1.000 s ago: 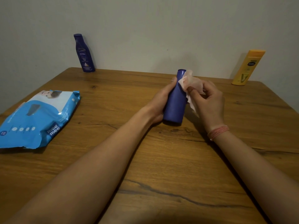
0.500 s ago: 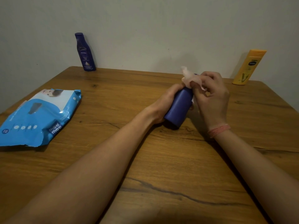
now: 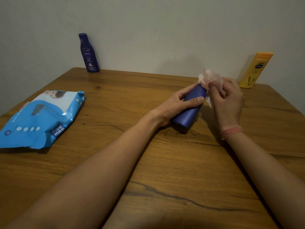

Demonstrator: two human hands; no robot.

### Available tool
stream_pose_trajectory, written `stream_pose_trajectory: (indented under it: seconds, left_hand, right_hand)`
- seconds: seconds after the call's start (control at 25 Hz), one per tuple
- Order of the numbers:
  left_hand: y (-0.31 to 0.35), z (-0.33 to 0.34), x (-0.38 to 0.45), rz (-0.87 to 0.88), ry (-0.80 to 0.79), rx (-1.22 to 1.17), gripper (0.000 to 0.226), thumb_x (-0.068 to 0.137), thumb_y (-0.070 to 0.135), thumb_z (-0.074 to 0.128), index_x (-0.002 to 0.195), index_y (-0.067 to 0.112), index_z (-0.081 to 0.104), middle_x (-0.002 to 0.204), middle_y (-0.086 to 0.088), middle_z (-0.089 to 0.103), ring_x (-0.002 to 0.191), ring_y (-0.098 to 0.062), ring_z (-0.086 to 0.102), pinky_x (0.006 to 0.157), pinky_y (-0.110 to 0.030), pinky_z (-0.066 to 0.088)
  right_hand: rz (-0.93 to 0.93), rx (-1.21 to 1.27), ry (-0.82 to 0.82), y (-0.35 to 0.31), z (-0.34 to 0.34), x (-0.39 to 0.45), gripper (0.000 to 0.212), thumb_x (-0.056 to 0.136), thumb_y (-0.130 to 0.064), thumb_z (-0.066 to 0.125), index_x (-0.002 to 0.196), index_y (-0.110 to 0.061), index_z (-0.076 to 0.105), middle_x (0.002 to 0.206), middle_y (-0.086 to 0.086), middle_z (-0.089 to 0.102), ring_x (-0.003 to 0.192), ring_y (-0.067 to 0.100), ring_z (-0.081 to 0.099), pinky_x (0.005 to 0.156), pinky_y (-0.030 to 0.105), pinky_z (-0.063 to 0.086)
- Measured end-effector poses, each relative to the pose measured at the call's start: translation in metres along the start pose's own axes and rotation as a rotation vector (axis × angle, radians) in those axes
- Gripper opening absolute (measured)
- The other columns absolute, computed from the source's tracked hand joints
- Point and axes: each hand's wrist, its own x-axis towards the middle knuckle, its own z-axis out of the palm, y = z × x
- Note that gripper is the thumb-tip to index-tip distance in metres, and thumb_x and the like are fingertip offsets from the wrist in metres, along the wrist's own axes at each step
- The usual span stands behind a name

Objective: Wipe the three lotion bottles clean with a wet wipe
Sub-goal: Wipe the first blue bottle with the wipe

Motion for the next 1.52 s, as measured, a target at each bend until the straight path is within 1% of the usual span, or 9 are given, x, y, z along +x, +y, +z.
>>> stream_pose_trajectory:
  seconds: [0.16, 0.32, 0.48, 0.68, 0.8, 0.96, 1.16, 1.24, 1.52]
  left_hand:
    - [-0.005, -0.003, 0.003, -0.010, 0.029, -0.053, 0.058, 0.088, 0.008, 0.071, 0.141, 0.012, 0.048, 0.130, -0.017, 0.060, 0.098, -0.023, 0.065, 0.083, -0.035, 0.058]
    - [-0.004, -0.004, 0.003, -0.025, -0.009, 0.040, 0.068, 0.085, 0.009, 0.075, 0.144, 0.020, 0.045, 0.128, -0.016, 0.057, 0.095, -0.031, 0.067, 0.084, -0.046, 0.059]
    - [-0.009, -0.006, 0.006, -0.034, 0.001, -0.072, 0.069, 0.079, 0.010, 0.077, 0.140, 0.016, 0.047, 0.131, -0.020, 0.058, 0.105, -0.037, 0.064, 0.096, -0.059, 0.051]
    - [-0.005, -0.009, 0.006, -0.049, 0.015, -0.339, 0.047, 0.102, 0.029, 0.048, 0.147, 0.018, 0.039, 0.114, -0.016, 0.059, 0.086, -0.022, 0.065, 0.072, -0.035, 0.057]
    - [-0.007, -0.016, 0.011, -0.069, 0.123, -0.494, 0.052, 0.101, 0.040, 0.048, 0.143, 0.009, 0.042, 0.086, -0.008, 0.063, 0.068, -0.018, 0.062, 0.061, -0.031, 0.053]
    - [-0.004, -0.024, 0.012, -0.078, 0.280, -0.741, 0.039, 0.096, 0.040, 0.053, 0.111, 0.005, 0.054, 0.073, -0.006, 0.057, 0.060, -0.017, 0.056, 0.062, -0.030, 0.047]
    - [-0.008, -0.015, 0.005, -0.137, -0.015, -0.361, 0.041, 0.094, 0.038, 0.049, 0.120, 0.005, 0.050, 0.091, -0.011, 0.060, 0.073, -0.020, 0.058, 0.070, -0.034, 0.048]
    - [-0.008, -0.011, 0.006, -0.141, -0.028, -0.387, 0.042, 0.096, 0.041, 0.049, 0.121, 0.007, 0.049, 0.091, -0.011, 0.061, 0.073, -0.021, 0.059, 0.069, -0.033, 0.048]
    - [-0.004, -0.034, 0.014, 0.059, 0.490, -0.846, 0.045, 0.098, 0.040, 0.042, 0.083, 0.006, 0.067, 0.077, -0.008, 0.060, 0.064, -0.017, 0.057, 0.061, -0.029, 0.048]
  right_hand:
    - [-0.134, -0.034, -0.080, -0.005, 0.007, -0.006, 0.013, 0.091, -0.016, 0.063, 0.094, -0.006, 0.071, 0.098, 0.002, 0.056, 0.085, 0.003, 0.050, 0.073, 0.005, 0.038]
    - [0.034, 0.033, 0.011, 0.006, -0.002, 0.004, 0.007, 0.092, -0.020, 0.060, 0.086, -0.017, 0.062, 0.089, 0.005, 0.057, 0.075, -0.006, 0.046, 0.070, 0.027, 0.048]
    - [-0.141, -0.037, -0.111, -0.007, 0.007, -0.007, 0.005, 0.090, -0.015, 0.063, 0.093, -0.016, 0.067, 0.097, 0.000, 0.055, 0.084, 0.000, 0.048, 0.073, 0.007, 0.040]
    - [0.014, -0.015, -0.127, -0.006, 0.004, -0.007, 0.010, 0.095, -0.023, 0.059, 0.086, -0.019, 0.059, 0.090, 0.004, 0.061, 0.076, -0.004, 0.048, 0.067, 0.005, 0.038]
    - [-0.147, -0.030, -0.339, -0.027, 0.013, -0.023, 0.008, 0.095, -0.019, 0.059, 0.086, -0.019, 0.061, 0.093, -0.004, 0.059, 0.079, 0.000, 0.052, 0.072, 0.009, 0.041]
    - [-0.352, -0.005, -0.528, -0.039, 0.027, -0.034, 0.012, 0.090, -0.018, 0.063, 0.095, -0.009, 0.069, 0.099, 0.001, 0.062, 0.084, 0.007, 0.056, 0.078, 0.016, 0.048]
    - [-0.050, -0.023, -0.161, -0.017, 0.015, -0.017, 0.007, 0.093, -0.015, 0.060, 0.095, -0.013, 0.066, 0.101, 0.002, 0.061, 0.087, 0.008, 0.055, 0.074, 0.012, 0.045]
    - [-0.022, -0.031, -0.132, -0.016, 0.013, -0.015, 0.009, 0.093, -0.012, 0.060, 0.098, -0.010, 0.067, 0.104, 0.003, 0.060, 0.089, 0.008, 0.054, 0.075, 0.010, 0.044]
    - [-0.345, -0.011, -0.574, -0.036, 0.029, -0.035, 0.022, 0.089, -0.014, 0.062, 0.109, -0.009, 0.069, 0.115, 0.005, 0.060, 0.103, 0.014, 0.056, 0.088, 0.026, 0.049]
